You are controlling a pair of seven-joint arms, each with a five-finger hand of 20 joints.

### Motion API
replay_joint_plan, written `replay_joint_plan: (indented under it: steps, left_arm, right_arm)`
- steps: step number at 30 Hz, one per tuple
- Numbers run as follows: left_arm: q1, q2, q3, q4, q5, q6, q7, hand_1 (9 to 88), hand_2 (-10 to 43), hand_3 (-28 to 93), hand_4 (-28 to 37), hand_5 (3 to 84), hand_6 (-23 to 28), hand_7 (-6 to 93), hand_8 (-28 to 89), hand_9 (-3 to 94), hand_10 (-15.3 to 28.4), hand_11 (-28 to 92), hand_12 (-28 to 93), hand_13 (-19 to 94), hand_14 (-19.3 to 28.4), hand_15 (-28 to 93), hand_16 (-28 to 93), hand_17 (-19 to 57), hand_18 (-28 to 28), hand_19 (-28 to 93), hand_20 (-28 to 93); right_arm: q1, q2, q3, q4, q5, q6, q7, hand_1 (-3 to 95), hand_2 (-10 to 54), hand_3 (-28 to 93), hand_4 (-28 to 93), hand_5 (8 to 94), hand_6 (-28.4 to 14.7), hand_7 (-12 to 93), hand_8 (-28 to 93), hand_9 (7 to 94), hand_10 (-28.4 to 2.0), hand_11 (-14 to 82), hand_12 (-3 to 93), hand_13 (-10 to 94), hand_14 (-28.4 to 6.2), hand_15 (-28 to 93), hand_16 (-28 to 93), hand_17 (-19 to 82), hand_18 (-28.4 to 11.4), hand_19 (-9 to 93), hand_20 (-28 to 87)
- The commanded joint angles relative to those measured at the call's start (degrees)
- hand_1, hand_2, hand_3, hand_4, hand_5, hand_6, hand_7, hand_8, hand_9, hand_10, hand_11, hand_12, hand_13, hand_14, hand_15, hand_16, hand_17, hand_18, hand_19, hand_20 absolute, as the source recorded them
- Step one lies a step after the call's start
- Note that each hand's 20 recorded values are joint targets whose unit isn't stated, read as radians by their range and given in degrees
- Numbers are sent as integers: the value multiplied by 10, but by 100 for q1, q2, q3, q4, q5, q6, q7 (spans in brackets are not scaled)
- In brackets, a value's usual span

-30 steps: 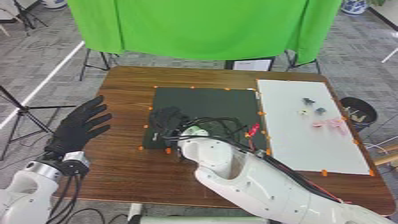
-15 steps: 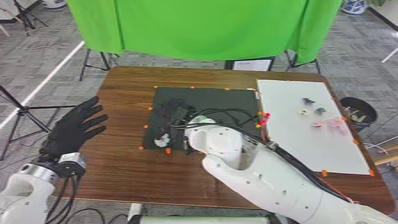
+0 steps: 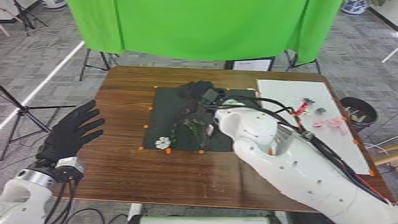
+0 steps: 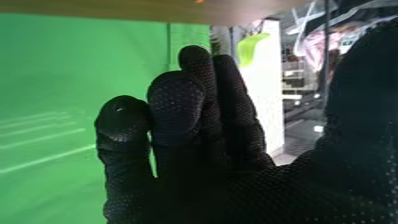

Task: Arrange flowers

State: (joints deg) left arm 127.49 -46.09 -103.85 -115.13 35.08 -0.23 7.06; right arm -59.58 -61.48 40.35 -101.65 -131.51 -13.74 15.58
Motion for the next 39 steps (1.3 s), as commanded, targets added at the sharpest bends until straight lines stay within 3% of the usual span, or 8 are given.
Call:
replay_joint_plan:
  steps: [1, 7, 16, 23, 26, 29, 39]
  left_arm:
    - [155, -92, -25, -38, 11, 14, -28, 243, -48, 699, -283, 215, 37, 193, -107, 157, 101, 181, 195, 119, 136, 288, 15, -121, 202, 385, 103]
    - [231, -130, -73, -59, 32, 19, -44, 243, -48, 699, -283, 215, 37, 194, -108, 157, 101, 182, 195, 119, 136, 289, 15, -121, 202, 385, 103]
    - [301, -196, -132, -78, 47, -6, -36, 242, -49, 700, -283, 215, 37, 194, -108, 157, 101, 182, 195, 120, 136, 290, 14, -121, 203, 386, 103]
    - [391, -246, -206, -127, 41, 44, -31, 243, -49, 699, -283, 215, 37, 193, -107, 157, 102, 183, 195, 120, 136, 290, 14, -121, 202, 386, 103]
    - [358, -268, -192, -112, 44, 23, -47, 242, -49, 701, -283, 215, 37, 192, -107, 157, 102, 184, 195, 120, 135, 289, 14, -121, 202, 386, 102]
    - [320, -273, -167, -101, 51, 14, -52, 243, -49, 700, -283, 215, 37, 193, -107, 157, 101, 184, 194, 120, 135, 289, 15, -121, 202, 385, 102]
    - [312, -230, -141, -100, 15, 86, -13, 243, -48, 699, -283, 214, 37, 192, -107, 157, 101, 182, 195, 119, 136, 289, 15, -121, 202, 386, 103]
  right_arm:
    - [-315, 980, 557, -418, -42, 507, 274, 187, -95, 781, -283, 373, -38, 408, -168, 420, -134, 456, 304, 582, -94, 803, 311, 306, -201, 889, 517]
    - [-972, 1948, 1460, -534, 150, 778, 940, 178, -95, 822, -283, 314, -39, 410, -173, 369, -143, 396, 280, 557, -97, 800, 286, 302, -201, 886, 517]
    - [-2491, 2700, 3141, -563, 225, 392, 1861, 204, -95, 839, -283, 308, -48, 369, -163, 403, -150, 279, 223, 552, -96, 775, 260, 301, -201, 886, 510]
    - [-3245, 2914, 3779, -432, 223, 258, 1605, 210, -95, 851, -283, 308, -49, 351, -155, 403, -133, 238, 215, 537, -103, 768, 251, 291, -209, 877, 511]
    - [-3337, 2920, 3765, -347, 118, 284, 1458, 221, -95, 849, -283, 345, -40, 319, -167, 412, -91, 242, 212, 537, -101, 769, 243, 289, -209, 871, 515]
    - [-3272, 2880, 3700, -283, 152, 33, 1455, 229, -95, 848, -283, 371, -23, 287, -170, 421, -73, 212, 198, 537, -100, 770, 237, 286, -208, 867, 520]
    - [-3239, 2892, 3625, -149, 118, -185, 1460, 228, -95, 852, -283, 374, -23, 296, -165, 418, -77, 204, 204, 527, -100, 762, 227, 279, -206, 861, 523]
